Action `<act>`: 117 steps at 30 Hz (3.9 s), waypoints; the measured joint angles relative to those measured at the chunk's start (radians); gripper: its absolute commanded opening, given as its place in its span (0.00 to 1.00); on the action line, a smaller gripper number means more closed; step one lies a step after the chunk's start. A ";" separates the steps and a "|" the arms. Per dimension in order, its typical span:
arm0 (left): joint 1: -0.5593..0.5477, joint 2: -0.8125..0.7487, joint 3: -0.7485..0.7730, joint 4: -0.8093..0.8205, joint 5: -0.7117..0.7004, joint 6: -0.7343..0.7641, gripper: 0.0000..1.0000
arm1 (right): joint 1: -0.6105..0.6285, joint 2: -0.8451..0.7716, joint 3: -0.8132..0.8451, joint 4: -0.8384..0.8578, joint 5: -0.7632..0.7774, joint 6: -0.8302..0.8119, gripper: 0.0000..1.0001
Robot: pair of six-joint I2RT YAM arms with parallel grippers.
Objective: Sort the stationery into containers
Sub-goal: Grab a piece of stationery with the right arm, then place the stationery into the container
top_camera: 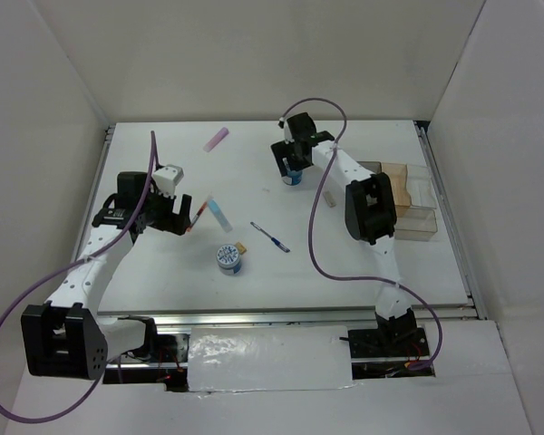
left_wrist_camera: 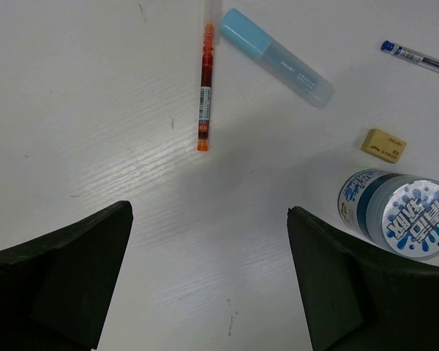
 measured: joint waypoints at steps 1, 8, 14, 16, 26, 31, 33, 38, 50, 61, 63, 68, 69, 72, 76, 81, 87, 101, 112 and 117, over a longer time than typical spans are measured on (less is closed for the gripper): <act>0.002 0.002 -0.001 0.001 0.001 0.000 0.99 | -0.005 0.003 0.000 -0.001 -0.005 0.001 0.81; 0.013 0.003 -0.011 0.002 0.004 0.000 0.99 | -0.018 0.005 0.001 0.002 -0.011 0.005 0.47; 0.020 0.003 -0.015 0.002 0.005 0.000 0.99 | -0.020 -0.075 -0.094 -0.001 -0.017 0.008 0.28; 0.021 0.003 -0.016 0.001 0.009 0.000 0.99 | -0.023 -0.145 -0.147 -0.018 -0.019 0.011 0.23; 0.025 -0.039 -0.013 -0.003 0.040 0.008 0.99 | -0.203 -0.721 -0.412 -0.032 0.013 0.042 0.00; 0.025 -0.037 0.013 -0.014 0.060 0.009 0.99 | -0.406 -0.845 -0.501 -0.040 0.070 0.051 0.00; 0.026 -0.030 0.028 -0.022 0.065 0.009 0.99 | -0.470 -0.821 -0.503 -0.060 0.072 0.052 0.00; 0.026 -0.026 0.034 -0.020 0.083 0.004 0.99 | -0.589 -0.740 -0.506 -0.097 0.096 0.058 0.00; 0.026 -0.010 0.034 -0.002 0.098 0.001 0.99 | -0.616 -0.577 -0.448 -0.084 0.307 0.243 0.00; 0.026 0.002 0.034 0.005 0.111 -0.001 0.99 | -0.628 -0.459 -0.409 -0.061 0.383 0.348 0.00; 0.026 0.010 0.034 0.009 0.113 -0.001 0.99 | -0.630 -0.439 -0.393 -0.052 0.385 0.349 0.00; 0.050 0.028 0.034 0.020 0.123 -0.001 0.99 | -0.634 -0.386 -0.352 -0.035 0.384 0.348 0.00; 0.054 0.031 0.034 0.023 0.124 -0.001 0.99 | -0.634 -0.380 -0.349 -0.034 0.382 0.348 0.00; 0.056 0.045 0.034 0.029 0.128 -0.001 0.99 | -0.634 -0.365 -0.337 -0.032 0.375 0.348 0.00; 0.056 0.058 0.034 0.036 0.131 -0.001 0.99 | -0.636 -0.338 -0.303 -0.026 0.369 0.346 0.00; 0.059 0.071 0.034 0.046 0.135 -0.001 0.99 | -0.640 -0.306 -0.267 -0.021 0.351 0.343 0.00; 0.060 0.085 0.034 0.051 0.135 -0.001 0.99 | -0.640 -0.270 -0.229 -0.017 0.348 0.339 0.00; 0.066 0.108 0.034 0.054 0.145 -0.001 0.99 | -0.631 -0.238 -0.197 -0.020 0.338 0.336 0.00; 0.067 0.108 0.029 0.054 0.154 -0.002 0.99 | -0.590 -0.240 -0.207 -0.015 0.339 0.336 0.03; 0.074 0.108 0.026 0.054 0.154 0.000 0.99 | -0.589 -0.240 -0.206 -0.016 0.332 0.336 0.36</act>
